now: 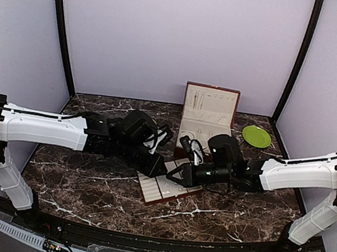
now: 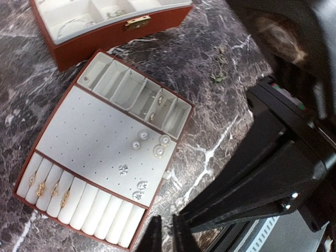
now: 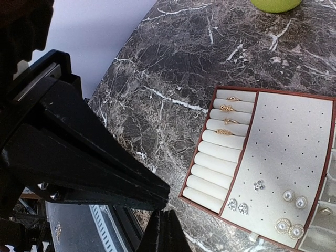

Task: Organize the mixed jewelry
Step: Pass from the left arm to the right, then pass from the right arm to the left

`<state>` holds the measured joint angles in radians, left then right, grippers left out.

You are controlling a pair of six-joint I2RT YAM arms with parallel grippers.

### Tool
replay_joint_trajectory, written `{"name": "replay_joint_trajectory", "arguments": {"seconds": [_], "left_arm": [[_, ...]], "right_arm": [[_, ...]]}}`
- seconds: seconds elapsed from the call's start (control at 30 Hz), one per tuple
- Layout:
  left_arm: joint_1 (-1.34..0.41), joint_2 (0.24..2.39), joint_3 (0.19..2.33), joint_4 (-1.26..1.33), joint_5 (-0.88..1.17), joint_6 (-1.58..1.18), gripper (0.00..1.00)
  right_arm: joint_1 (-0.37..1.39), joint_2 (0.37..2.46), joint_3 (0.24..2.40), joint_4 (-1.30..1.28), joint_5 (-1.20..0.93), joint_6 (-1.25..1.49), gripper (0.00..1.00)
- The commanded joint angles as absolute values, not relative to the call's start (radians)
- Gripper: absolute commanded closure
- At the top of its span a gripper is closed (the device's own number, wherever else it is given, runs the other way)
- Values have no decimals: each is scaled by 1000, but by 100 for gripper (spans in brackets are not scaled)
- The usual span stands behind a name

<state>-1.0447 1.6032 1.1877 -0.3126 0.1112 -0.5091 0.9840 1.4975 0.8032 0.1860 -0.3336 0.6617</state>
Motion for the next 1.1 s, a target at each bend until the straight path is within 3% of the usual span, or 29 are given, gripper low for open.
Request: {"name": "replay_joint_trajectory", "arguments": {"seconds": [0.0,0.23,0.43,0.67,0.83,1.07], "left_arm": [[-1054,1565,1150,-239,125,-527,83],[-1054,1503,1105,-197,85,-546,67],[-1054,1445,1050,-124,73,-569,46],[-1053,1302,887,157,136,-578,27],[-1052,1243,812,355,234,-586,24],[-1052,1303,901,354,353,-599,26]], "right_arm": [[988,1461,772,220,-231,680,100],[975,1415,722,245,-183,703,100],[951,1396,686,298,-206,708,100],[920,1285,581,521,-337,714,100],[902,1238,526,699,-460,757,100],[903,1243,541,810,-552,797,100]]}}
